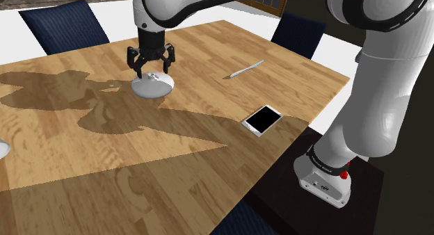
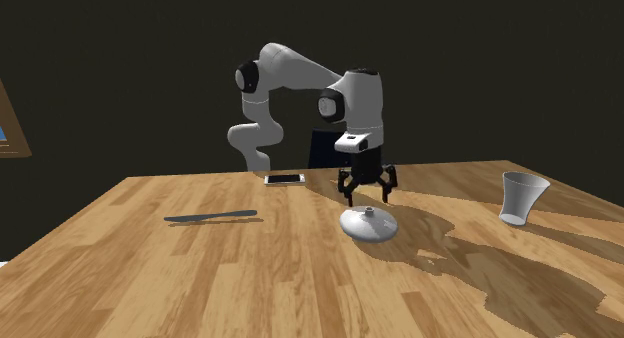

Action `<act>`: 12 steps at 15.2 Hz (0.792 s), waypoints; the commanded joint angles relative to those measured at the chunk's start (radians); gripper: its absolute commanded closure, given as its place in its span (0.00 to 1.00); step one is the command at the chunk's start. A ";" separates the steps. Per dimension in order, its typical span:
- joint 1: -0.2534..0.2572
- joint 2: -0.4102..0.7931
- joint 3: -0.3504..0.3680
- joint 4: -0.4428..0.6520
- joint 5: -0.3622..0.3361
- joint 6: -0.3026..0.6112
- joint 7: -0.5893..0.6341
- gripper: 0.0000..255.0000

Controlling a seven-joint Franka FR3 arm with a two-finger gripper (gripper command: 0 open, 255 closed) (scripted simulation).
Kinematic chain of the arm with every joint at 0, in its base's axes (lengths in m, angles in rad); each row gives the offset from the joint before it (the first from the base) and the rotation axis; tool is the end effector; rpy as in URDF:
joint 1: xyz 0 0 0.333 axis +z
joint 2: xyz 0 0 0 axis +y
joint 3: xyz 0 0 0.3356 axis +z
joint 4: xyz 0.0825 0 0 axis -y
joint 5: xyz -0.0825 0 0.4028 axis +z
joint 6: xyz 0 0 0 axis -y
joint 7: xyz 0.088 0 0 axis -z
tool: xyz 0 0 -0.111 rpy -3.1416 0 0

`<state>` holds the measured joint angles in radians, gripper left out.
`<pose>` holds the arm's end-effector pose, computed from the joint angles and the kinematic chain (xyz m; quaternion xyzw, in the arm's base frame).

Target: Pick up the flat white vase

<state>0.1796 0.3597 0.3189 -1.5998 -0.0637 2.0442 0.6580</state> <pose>0.6240 0.3056 0.4492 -0.9952 0.0789 -0.0291 0.0497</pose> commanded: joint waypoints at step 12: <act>0.000 -0.001 0.000 0.005 0.001 -0.005 -0.001 1.00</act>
<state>0.1789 0.3595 0.3187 -1.6008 -0.0635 2.0457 0.6570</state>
